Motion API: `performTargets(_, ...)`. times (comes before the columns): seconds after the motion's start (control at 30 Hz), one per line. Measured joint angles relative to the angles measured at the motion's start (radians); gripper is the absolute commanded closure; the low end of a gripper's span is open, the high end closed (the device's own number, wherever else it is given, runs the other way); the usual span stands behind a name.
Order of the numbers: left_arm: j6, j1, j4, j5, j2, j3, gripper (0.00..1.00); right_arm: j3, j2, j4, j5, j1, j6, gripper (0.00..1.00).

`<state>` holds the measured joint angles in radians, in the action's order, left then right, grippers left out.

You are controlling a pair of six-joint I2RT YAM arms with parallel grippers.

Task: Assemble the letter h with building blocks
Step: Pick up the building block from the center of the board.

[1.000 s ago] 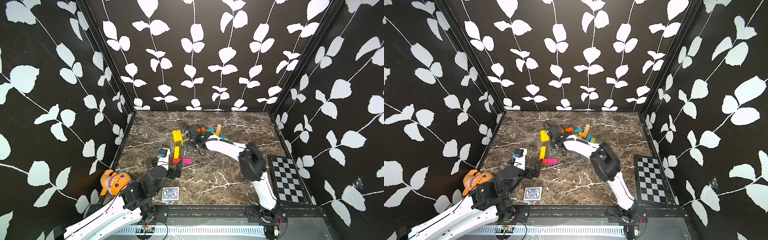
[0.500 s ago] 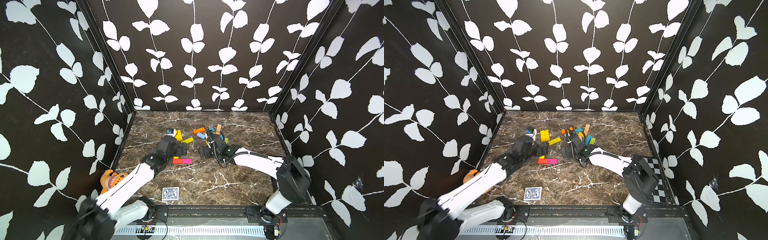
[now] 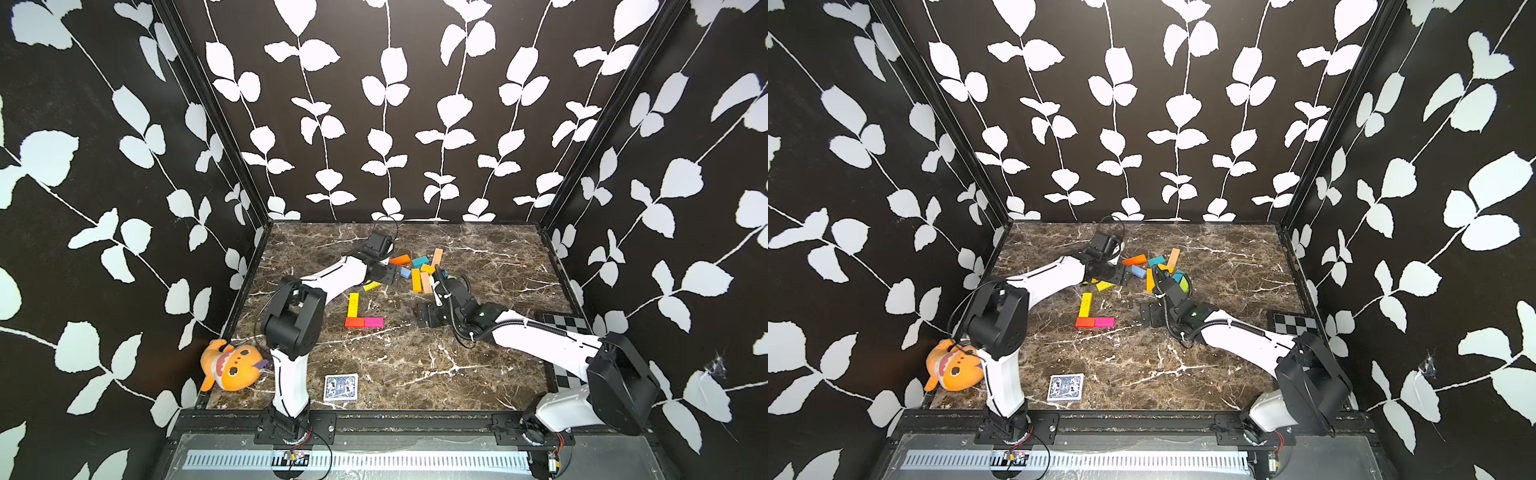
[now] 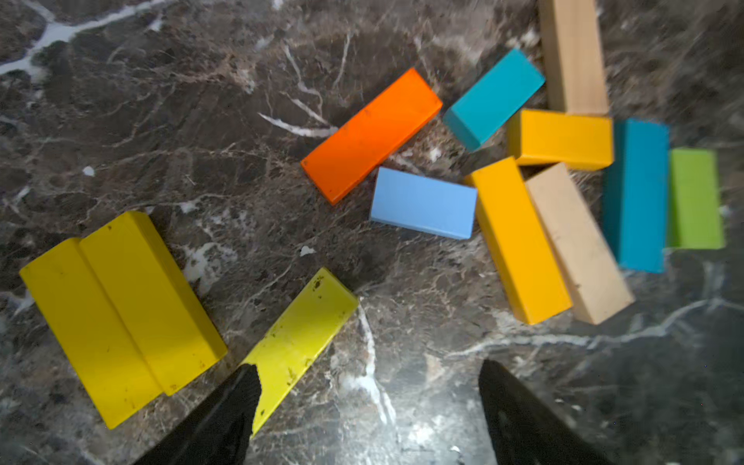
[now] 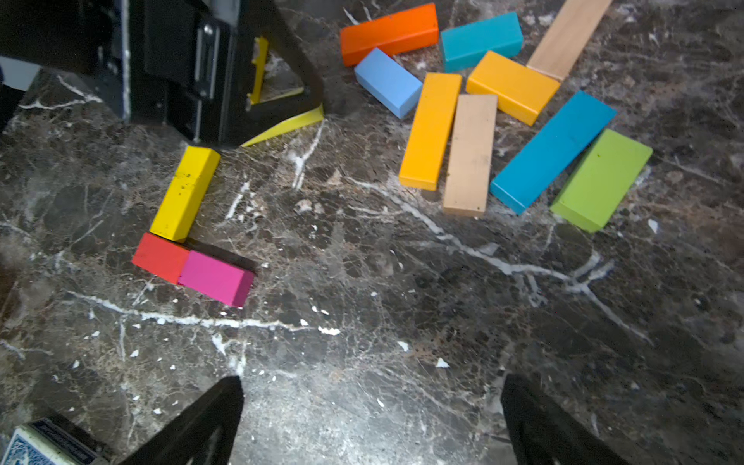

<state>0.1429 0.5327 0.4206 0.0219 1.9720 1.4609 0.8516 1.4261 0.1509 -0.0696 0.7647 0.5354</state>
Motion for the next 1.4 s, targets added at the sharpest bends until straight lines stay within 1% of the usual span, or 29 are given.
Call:
performTargets(0.1,-0.076,-0.002,0.058,0.025,0.045,0.055,0.09,-0.030,-0.001,-0.008,0.023,-0.024,0.011,0.01)
performTargets(0.27,-0.161,-0.005,0.079,0.042,0.071,0.100,0.09,-0.041,-0.003,-0.014,0.043,-0.041,0.016,0.01)
performTargets(0.43,-0.196,-0.011,0.109,0.042,0.136,0.183,0.13,-0.041,-0.023,-0.014,0.054,-0.048,0.015,0.01)
performTargets(0.6,-0.205,-0.018,0.154,0.042,0.201,0.212,0.20,-0.041,-0.048,-0.011,0.055,-0.066,0.015,0.01)
performTargets(0.73,-0.203,-0.021,0.186,0.045,0.220,0.220,0.25,-0.042,-0.067,-0.010,0.055,-0.080,0.014,0.01)
performTargets(0.83,-0.201,-0.023,0.203,0.049,0.220,0.228,0.34,-0.045,-0.086,-0.008,0.051,-0.092,0.013,0.01)
performTargets(0.9,-0.194,-0.024,0.215,0.053,0.220,0.228,0.44,-0.050,-0.099,-0.005,0.051,-0.100,0.013,0.01)
performTargets(1.0,-0.179,-0.025,0.231,0.054,0.220,0.228,0.51,-0.058,-0.116,-0.003,0.048,-0.113,0.011,0.01)
performTargets(1.17,-0.133,-0.024,0.229,0.040,0.219,0.216,0.60,-0.062,-0.132,-0.004,0.047,-0.130,0.011,0.01)
performTargets(1.33,-0.051,-0.021,0.170,0.010,0.172,0.130,0.64,-0.062,-0.131,-0.002,0.048,-0.142,0.011,0.01)
performTargets(1.37,-0.032,-0.019,0.159,0.004,0.159,0.109,0.63,-0.062,-0.130,0.001,0.048,-0.145,0.010,0.01)
performTargets(1.4,-0.015,-0.019,0.150,-0.003,0.147,0.088,0.60,-0.061,-0.129,0.006,0.048,-0.150,0.010,0.01)
